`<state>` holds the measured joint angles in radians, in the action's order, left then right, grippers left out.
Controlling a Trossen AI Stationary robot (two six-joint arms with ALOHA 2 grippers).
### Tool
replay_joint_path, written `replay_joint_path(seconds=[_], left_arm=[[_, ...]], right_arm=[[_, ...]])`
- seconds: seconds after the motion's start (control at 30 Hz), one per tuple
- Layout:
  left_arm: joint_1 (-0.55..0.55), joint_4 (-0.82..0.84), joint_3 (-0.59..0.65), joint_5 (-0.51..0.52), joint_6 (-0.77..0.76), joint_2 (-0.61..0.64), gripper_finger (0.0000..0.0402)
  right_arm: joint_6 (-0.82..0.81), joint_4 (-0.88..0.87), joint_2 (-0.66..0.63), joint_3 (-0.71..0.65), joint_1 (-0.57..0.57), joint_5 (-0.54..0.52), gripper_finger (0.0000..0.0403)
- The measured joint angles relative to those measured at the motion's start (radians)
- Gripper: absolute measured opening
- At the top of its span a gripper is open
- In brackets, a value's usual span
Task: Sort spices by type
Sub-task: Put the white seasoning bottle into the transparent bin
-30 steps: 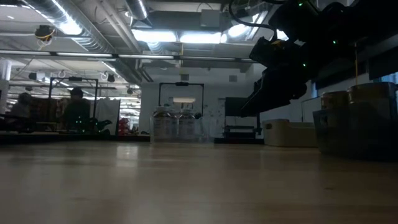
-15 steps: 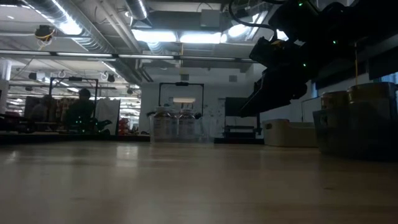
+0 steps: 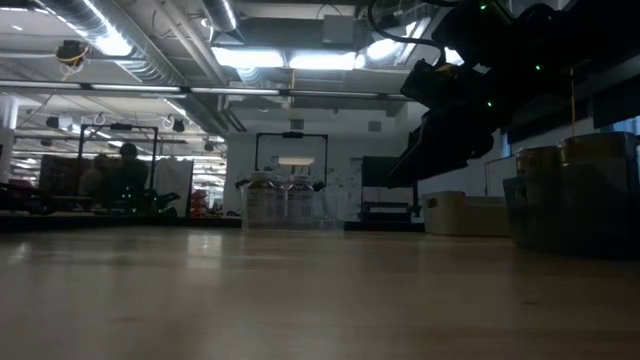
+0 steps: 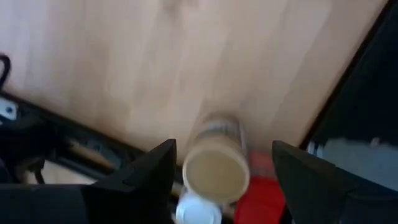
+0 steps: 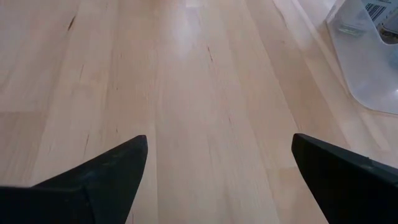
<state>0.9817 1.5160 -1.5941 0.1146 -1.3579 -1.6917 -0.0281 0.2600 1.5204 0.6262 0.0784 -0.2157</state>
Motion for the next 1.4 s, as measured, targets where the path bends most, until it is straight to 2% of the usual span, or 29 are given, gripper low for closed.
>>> replay_joint_path(seconds=[0.17,0.23,0.4,0.77,1.23,1.4], left_arm=[[0.043,-0.003,0.028,-0.193,-0.025,0.0,0.0246],[0.061,-0.003,0.031,-0.228,-0.058,0.0,0.0246],[0.108,-0.009,0.031,-0.235,-0.101,0.0,0.0246],[0.169,-0.014,0.072,-0.223,-0.073,0.0,0.0246],[0.178,-0.124,0.213,-0.226,-0.007,0.0,0.0246],[0.177,-0.108,0.238,-0.239,0.002,0.0,0.0246]], right_arm=[[-0.013,0.0,0.0,0.0,0.0,0.0,0.0398],[-0.012,0.0,0.0,0.0,0.0,0.0,0.0398],[-0.012,0.0,0.0,0.0,0.0,0.0,0.0398],[-0.012,-0.001,0.0,0.0,0.0,0.0,0.0398],[-0.012,-0.001,0.0,0.0,0.0,0.0,0.0398],[-0.011,-0.002,0.0,0.0,0.0,0.0,0.0398]])
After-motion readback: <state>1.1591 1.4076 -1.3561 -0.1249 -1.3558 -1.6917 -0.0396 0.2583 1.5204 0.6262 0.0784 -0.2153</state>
